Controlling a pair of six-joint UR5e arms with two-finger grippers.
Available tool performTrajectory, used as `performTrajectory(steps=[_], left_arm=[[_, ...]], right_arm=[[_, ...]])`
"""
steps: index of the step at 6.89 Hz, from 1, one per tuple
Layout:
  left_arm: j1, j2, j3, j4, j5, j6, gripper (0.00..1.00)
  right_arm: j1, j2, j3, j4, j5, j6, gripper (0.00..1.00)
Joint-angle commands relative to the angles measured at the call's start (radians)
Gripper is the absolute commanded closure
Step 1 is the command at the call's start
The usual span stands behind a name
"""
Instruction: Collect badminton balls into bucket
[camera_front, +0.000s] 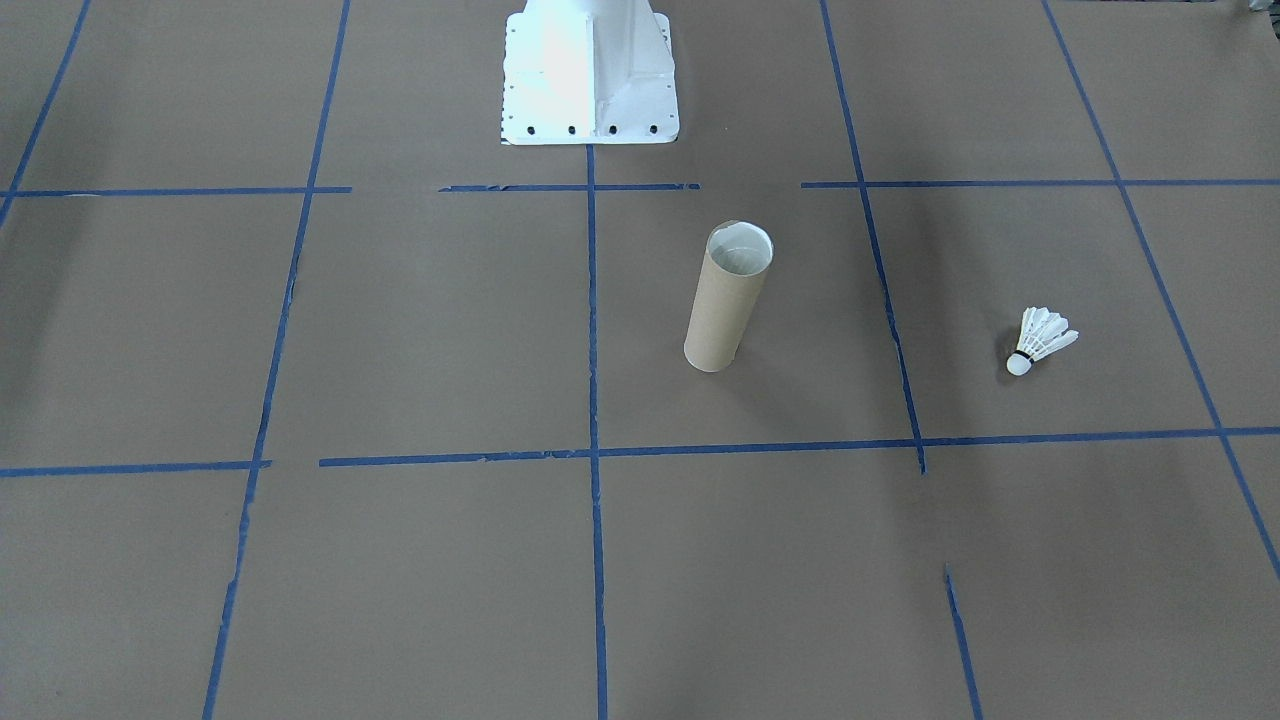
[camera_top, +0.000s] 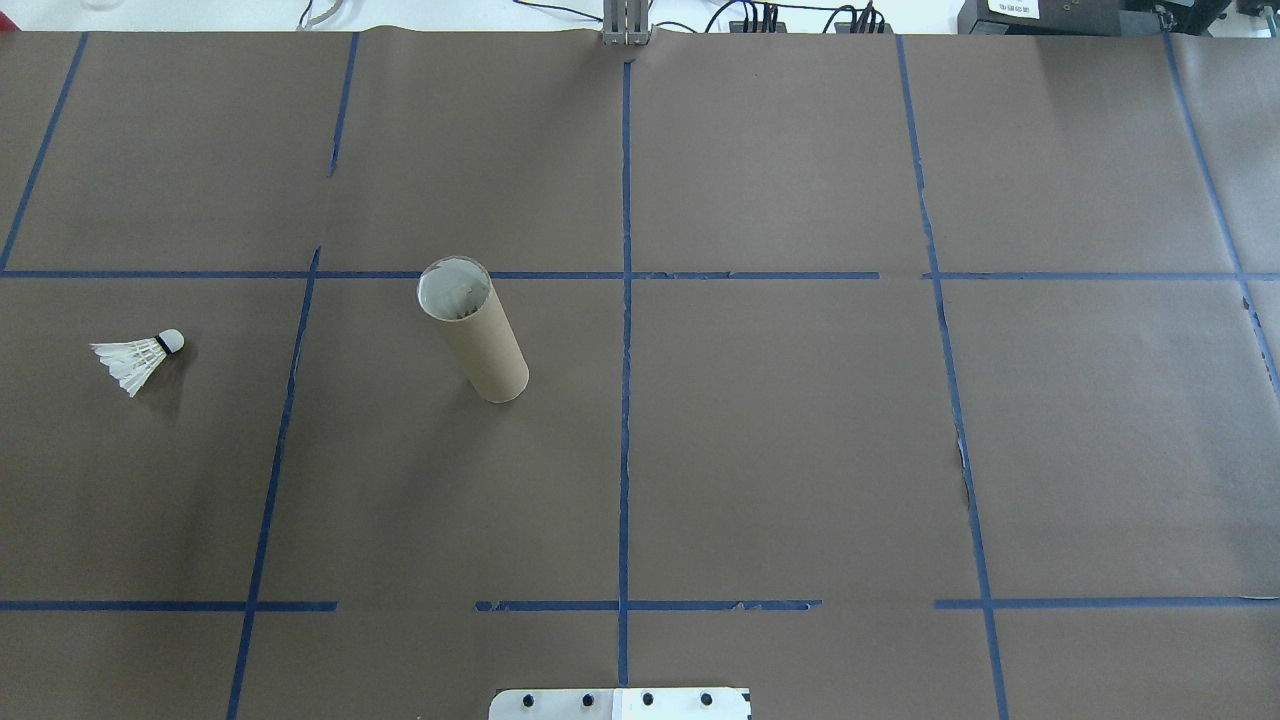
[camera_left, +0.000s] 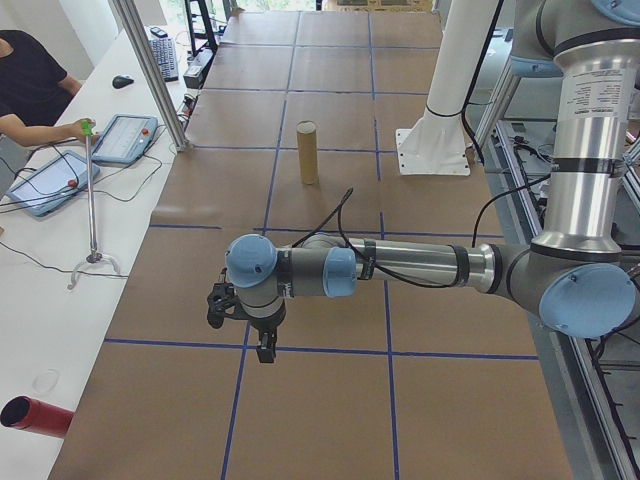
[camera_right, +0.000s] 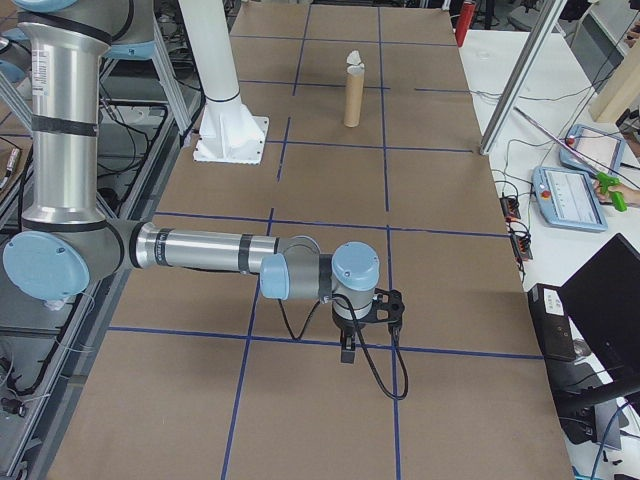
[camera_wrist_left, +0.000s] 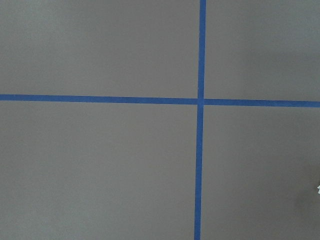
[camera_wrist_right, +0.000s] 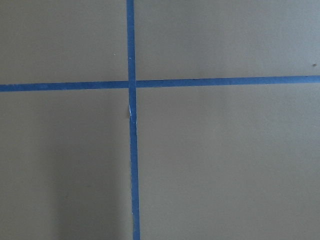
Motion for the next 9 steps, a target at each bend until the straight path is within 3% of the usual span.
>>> performTrajectory(steps=[1,5,6,7,9], left_arm=[[0.002,0.000,-0.004,-0.001,-0.006,0.000,0.00],[0.003,-0.005,-0.064,-0.079,-0.002,-0.009,0.00],[0.009,-0.002,-0.058,-0.194,-0.003,-0.056,0.00],[0.035,0.020,-0.062,-0.350,-0.002,-0.253,0.00],[0.144,0.127,-0.037,-0.663,-0.002,-0.551,0.00]], right_arm=[[0.000,0.000,0.000,0.000,0.000,0.000,0.00],[0.000,0.000,0.000,0.000,0.000,0.000,0.00],[0.000,0.000,0.000,0.000,0.000,0.000,0.00],[0.000,0.000,0.000,0.000,-0.002,0.000,0.00],[0.000,0.000,0.000,0.000,0.000,0.000,0.00]])
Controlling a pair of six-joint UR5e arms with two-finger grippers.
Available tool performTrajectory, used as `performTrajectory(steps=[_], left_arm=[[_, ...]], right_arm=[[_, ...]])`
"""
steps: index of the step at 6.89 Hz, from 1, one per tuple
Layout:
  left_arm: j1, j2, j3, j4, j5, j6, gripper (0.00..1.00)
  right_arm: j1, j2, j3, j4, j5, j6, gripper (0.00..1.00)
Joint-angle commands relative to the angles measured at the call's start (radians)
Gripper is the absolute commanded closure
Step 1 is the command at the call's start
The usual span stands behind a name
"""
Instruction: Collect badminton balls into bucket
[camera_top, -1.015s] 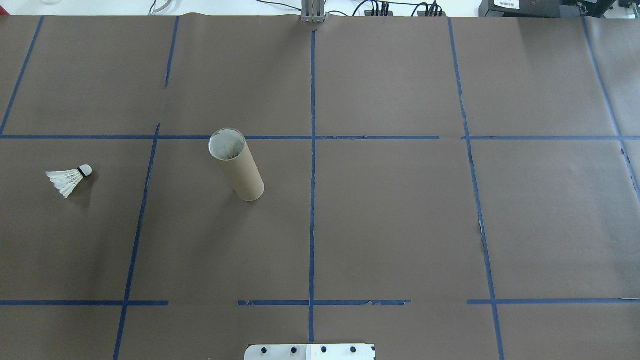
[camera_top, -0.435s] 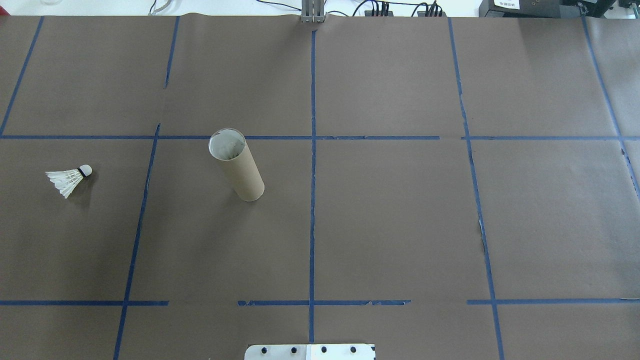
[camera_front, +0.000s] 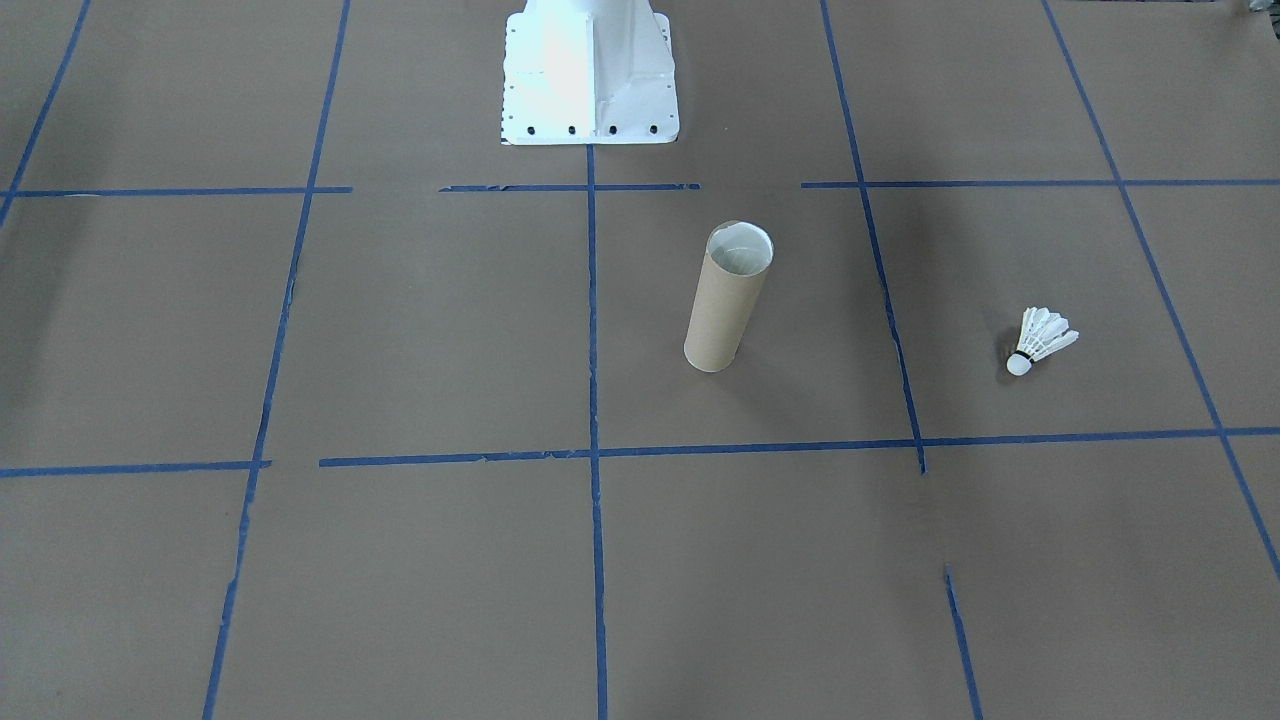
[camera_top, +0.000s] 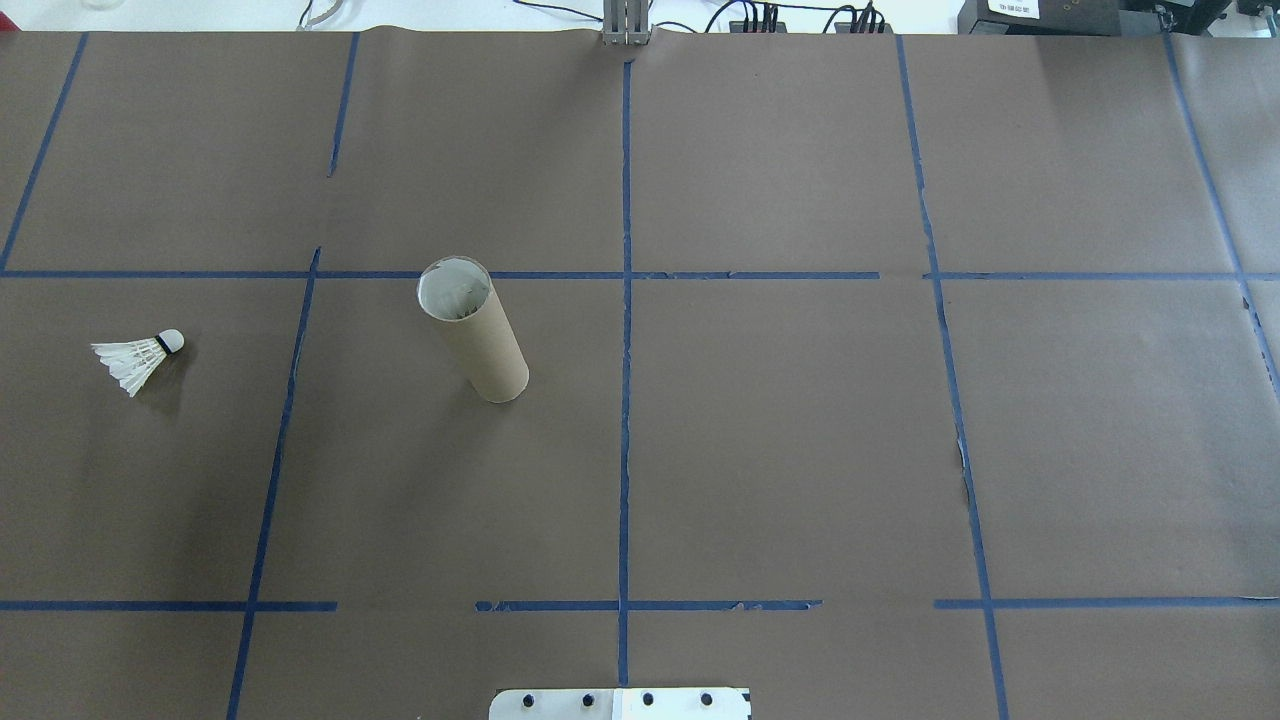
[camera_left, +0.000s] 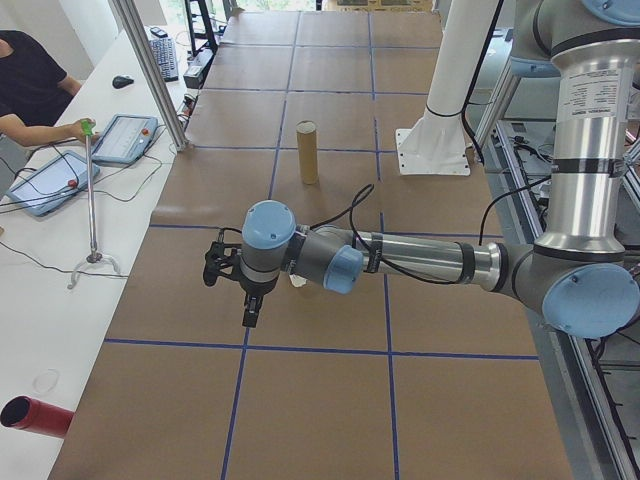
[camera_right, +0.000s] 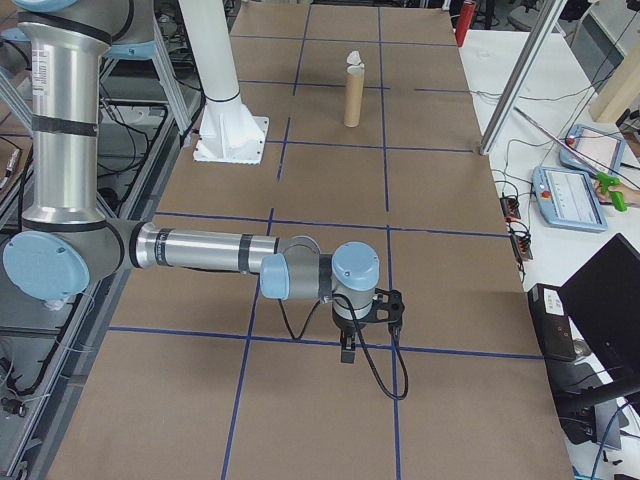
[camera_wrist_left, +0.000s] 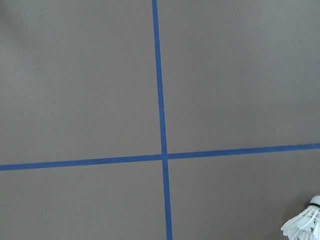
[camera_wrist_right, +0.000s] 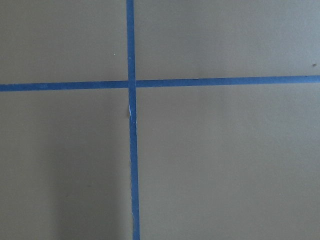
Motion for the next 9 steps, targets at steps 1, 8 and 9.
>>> performTrajectory(steps=[1,8,9], left_arm=[[0.067,0.114,0.031,-0.307,-0.010,-0.277,0.00],[0.380,0.181,0.083,-0.830,-0.070,-0.979,0.00],[0.404,0.204,0.103,-0.910,-0.055,-1.063,0.00]], right_arm=[[0.000,0.000,0.000,0.000,0.000,0.000,0.00],[0.000,0.000,0.000,0.000,0.000,0.000,0.00],[0.000,0.000,0.000,0.000,0.000,0.000,0.00]])
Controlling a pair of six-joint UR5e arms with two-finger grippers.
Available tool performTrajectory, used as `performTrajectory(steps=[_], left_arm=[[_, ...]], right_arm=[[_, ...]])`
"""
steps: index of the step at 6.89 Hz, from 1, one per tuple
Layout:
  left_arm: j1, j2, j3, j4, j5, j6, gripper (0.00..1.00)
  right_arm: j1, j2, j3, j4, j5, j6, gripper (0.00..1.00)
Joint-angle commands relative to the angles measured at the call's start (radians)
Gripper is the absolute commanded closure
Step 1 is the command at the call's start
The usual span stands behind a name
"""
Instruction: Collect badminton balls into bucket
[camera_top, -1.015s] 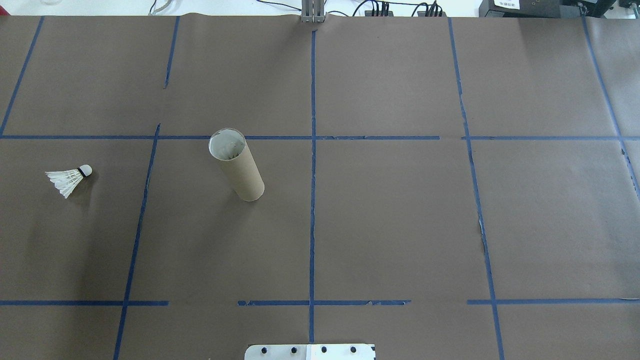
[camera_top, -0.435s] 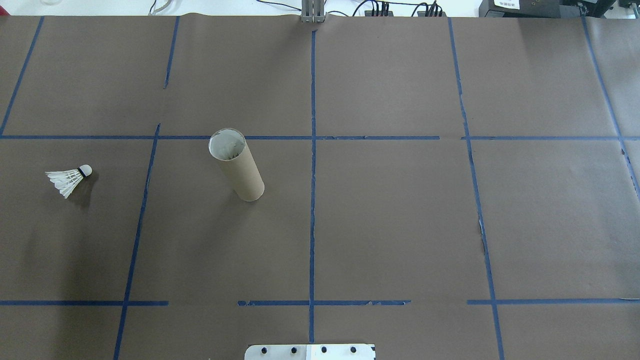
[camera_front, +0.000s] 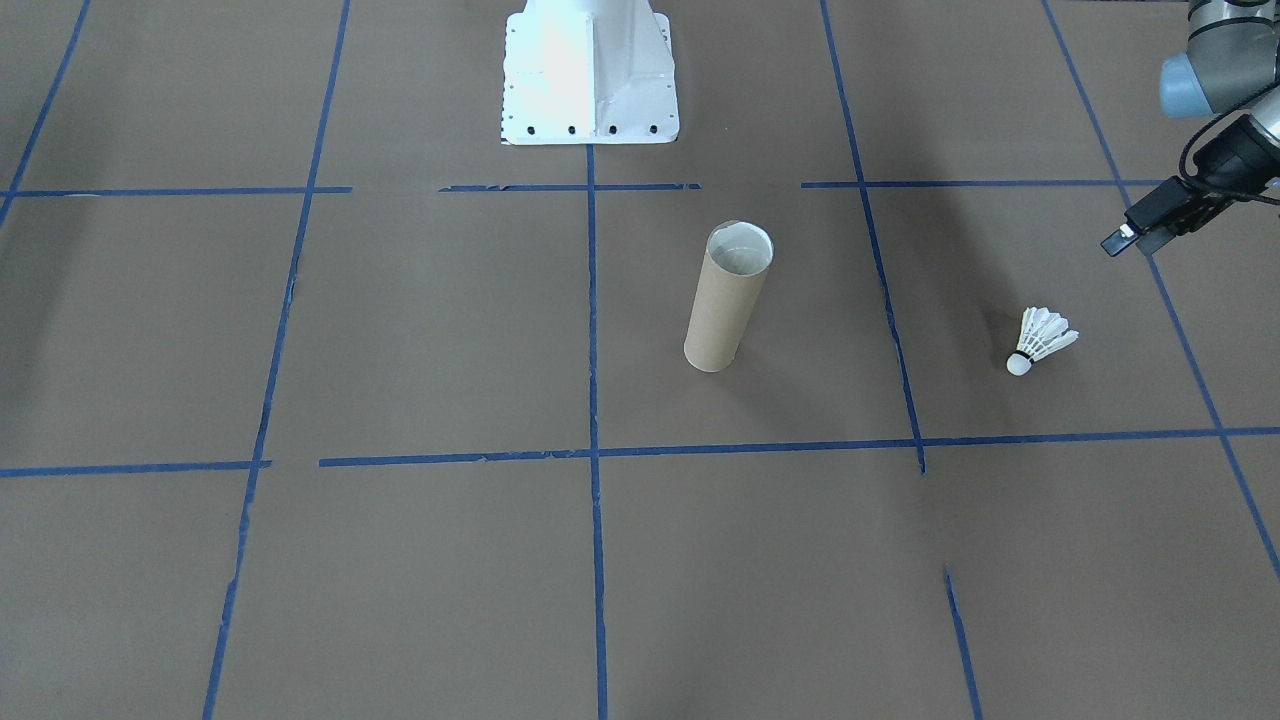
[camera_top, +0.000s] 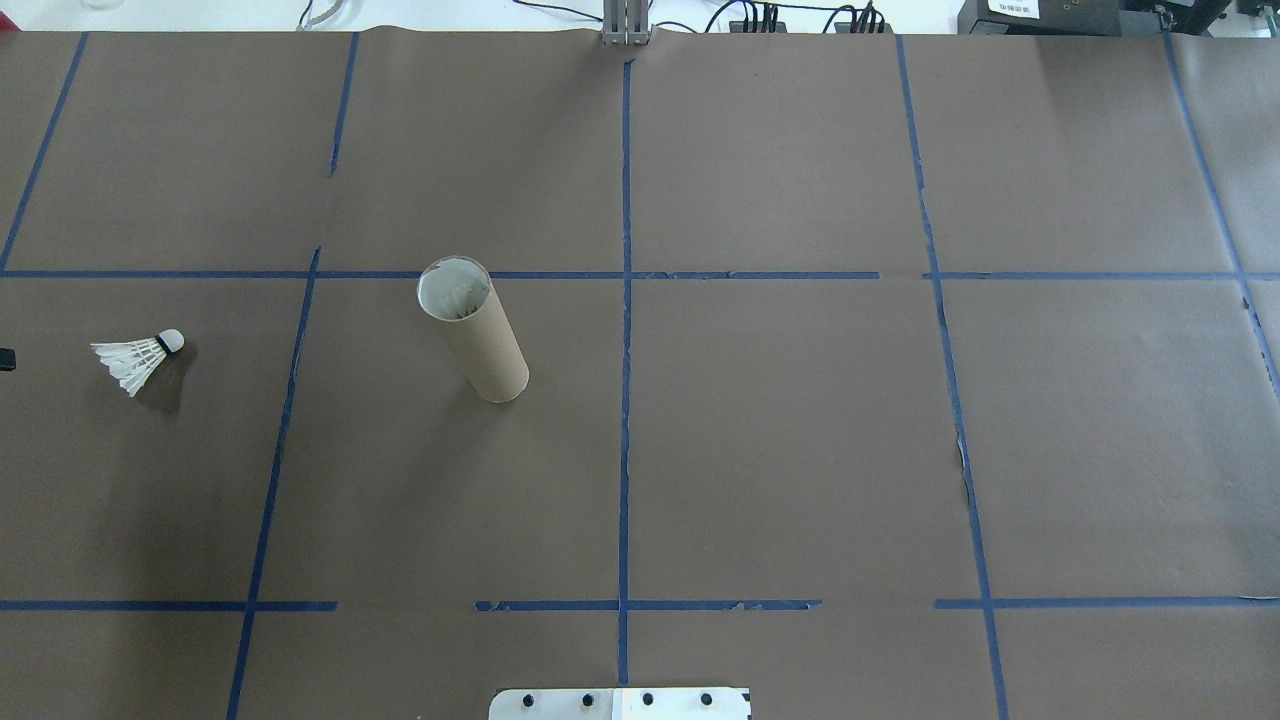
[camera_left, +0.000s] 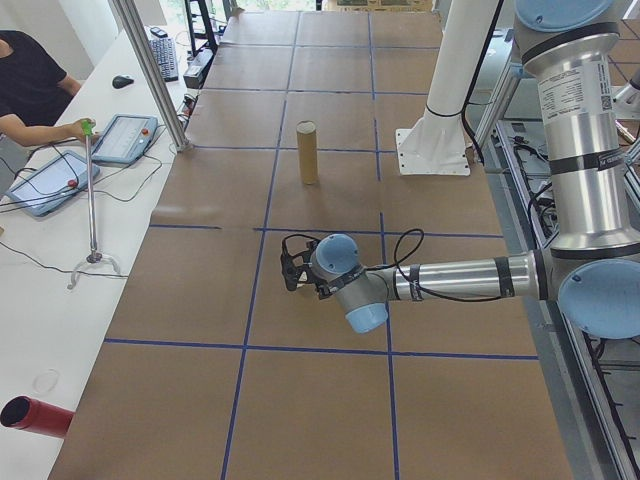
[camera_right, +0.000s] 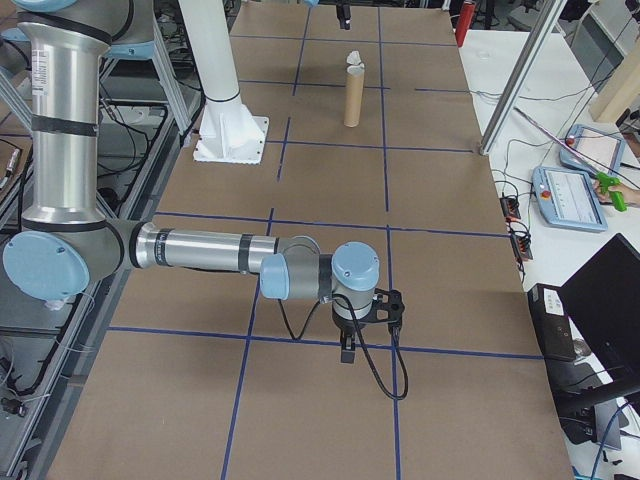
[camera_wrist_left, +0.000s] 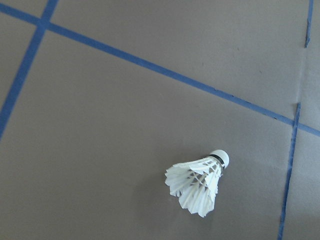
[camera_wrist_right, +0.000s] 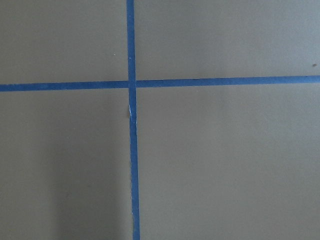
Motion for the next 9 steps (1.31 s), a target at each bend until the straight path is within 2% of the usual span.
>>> performTrajectory(steps=[1,3,5,6,7,9], left_arm=[[0.047,0.020,0.049,-0.160,0.075,-0.161,0.00],[0.179,0.005,0.058,-0.222,0.275,-0.296,0.00],[0.268,-0.064,0.101,-0.244,0.410,-0.364,0.00],[0.305,-0.073,0.133,-0.297,0.479,-0.366,0.00],[0.319,-0.073,0.167,-0.355,0.531,-0.366,0.00],[0.352,-0.096,0.190,-0.359,0.581,-0.366,0.01]], right_arm=[[0.000,0.000,-0.001,0.000,0.000,0.000,0.00],[0.000,0.000,0.000,0.000,0.000,0.000,0.00],[0.000,0.000,-0.001,0.000,0.000,0.000,0.00],[0.000,0.000,0.000,0.000,0.000,0.000,0.00],[0.000,0.000,0.000,0.000,0.000,0.000,0.00],[0.000,0.000,0.000,0.000,0.000,0.000,0.00]])
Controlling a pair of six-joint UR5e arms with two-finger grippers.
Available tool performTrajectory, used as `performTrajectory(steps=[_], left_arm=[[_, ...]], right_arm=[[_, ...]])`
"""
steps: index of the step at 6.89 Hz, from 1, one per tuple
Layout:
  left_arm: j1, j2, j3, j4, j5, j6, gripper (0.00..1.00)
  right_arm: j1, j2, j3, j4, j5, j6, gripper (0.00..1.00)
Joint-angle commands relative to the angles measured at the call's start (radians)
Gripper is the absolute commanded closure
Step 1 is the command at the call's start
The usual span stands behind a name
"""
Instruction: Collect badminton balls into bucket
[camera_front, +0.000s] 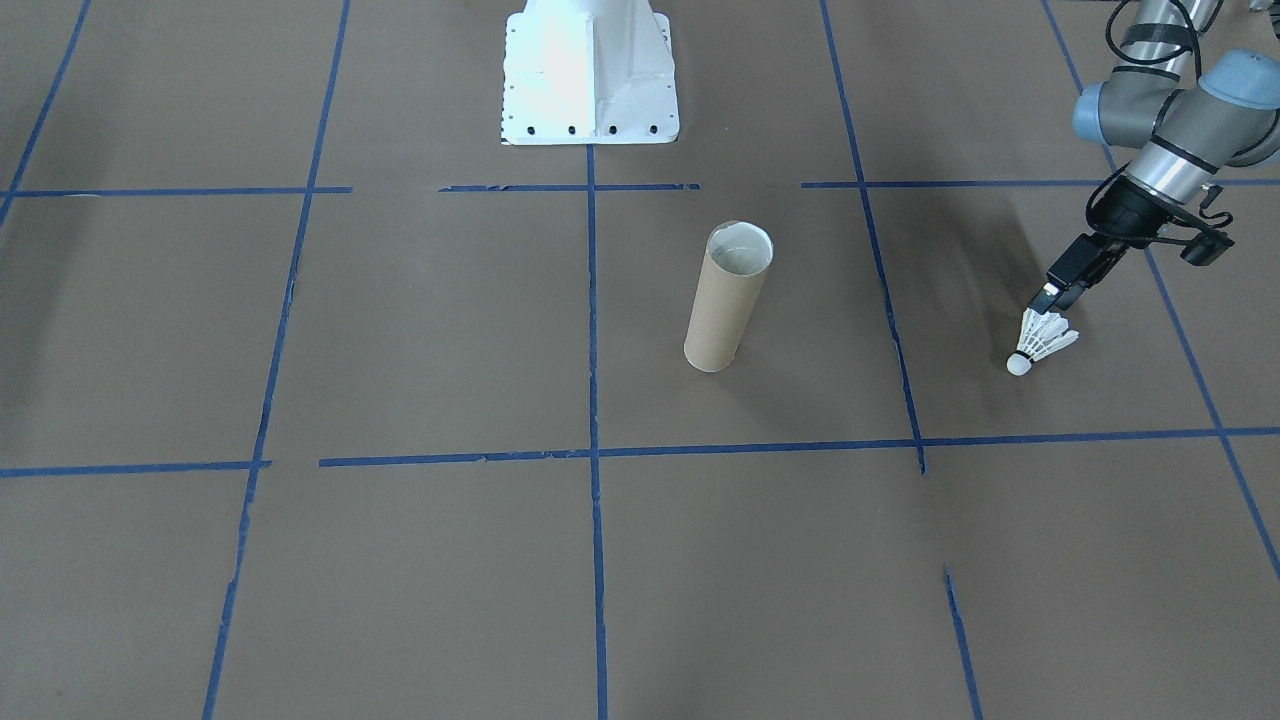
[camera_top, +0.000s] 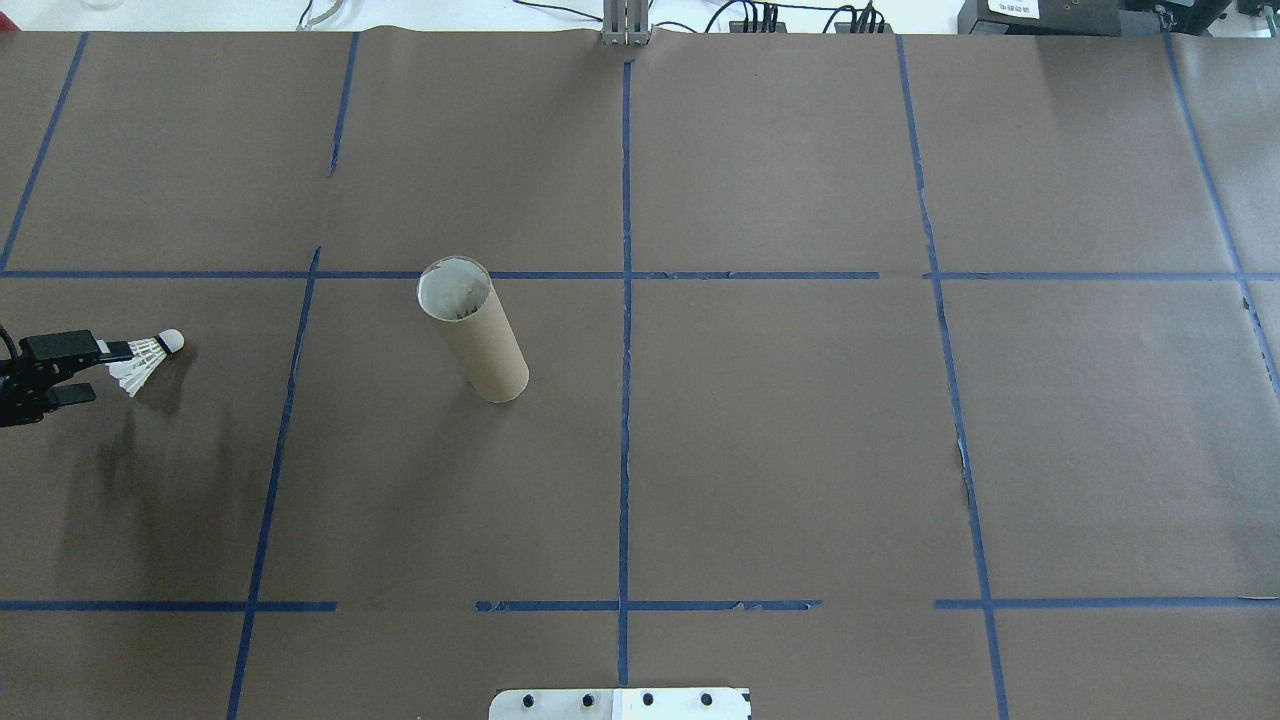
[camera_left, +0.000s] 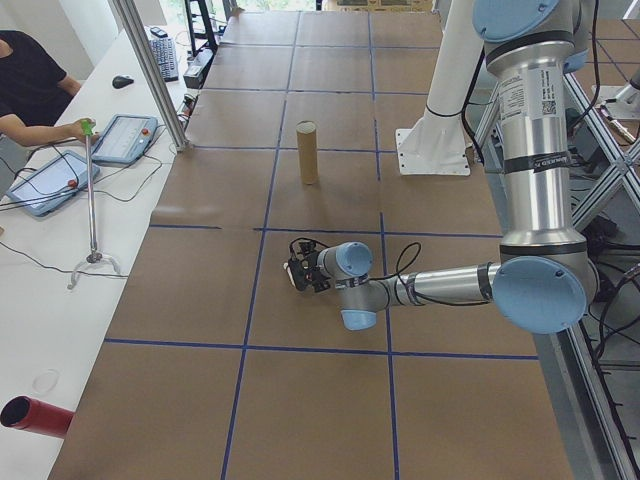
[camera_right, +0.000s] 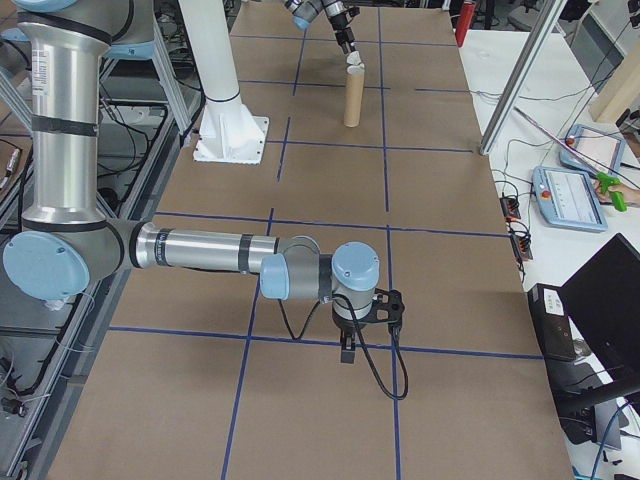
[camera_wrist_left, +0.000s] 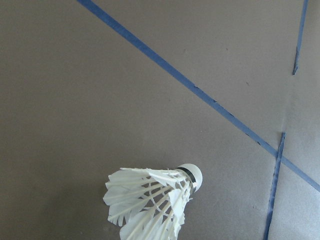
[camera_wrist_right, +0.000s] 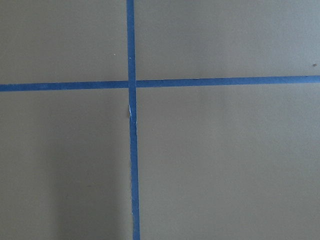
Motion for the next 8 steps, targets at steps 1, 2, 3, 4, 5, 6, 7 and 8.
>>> performTrajectory(steps=[1,2,3,4,5,6,7,8], left_arm=[[0.026,-0.036,0.034,-0.008,0.038,0.001,0.06],[0.026,-0.047,0.037,-0.006,0.040,0.001,0.12],[0.029,-0.048,0.037,-0.005,0.040,0.003,0.28],[0.031,-0.056,0.037,-0.003,0.040,0.004,0.49],[0.031,-0.065,0.037,-0.001,0.038,0.006,0.69],[0.031,-0.068,0.036,-0.001,0.037,0.006,0.88],[0.031,-0.070,0.036,-0.001,0.035,0.009,1.00],[0.029,-0.070,0.030,0.000,0.023,0.009,1.00]], right_arm=[[0.000,0.000,0.000,0.000,0.000,0.000,0.00],[0.000,0.000,0.000,0.000,0.000,0.000,0.00],[0.000,0.000,0.000,0.000,0.000,0.000,0.00],[0.000,0.000,0.000,0.000,0.000,0.000,0.00],[0.000,0.000,0.000,0.000,0.000,0.000,0.00],[0.000,0.000,0.000,0.000,0.000,0.000,0.00],[0.000,0.000,0.000,0.000,0.000,0.000,0.00],[0.000,0.000,0.000,0.000,0.000,0.000,0.00]])
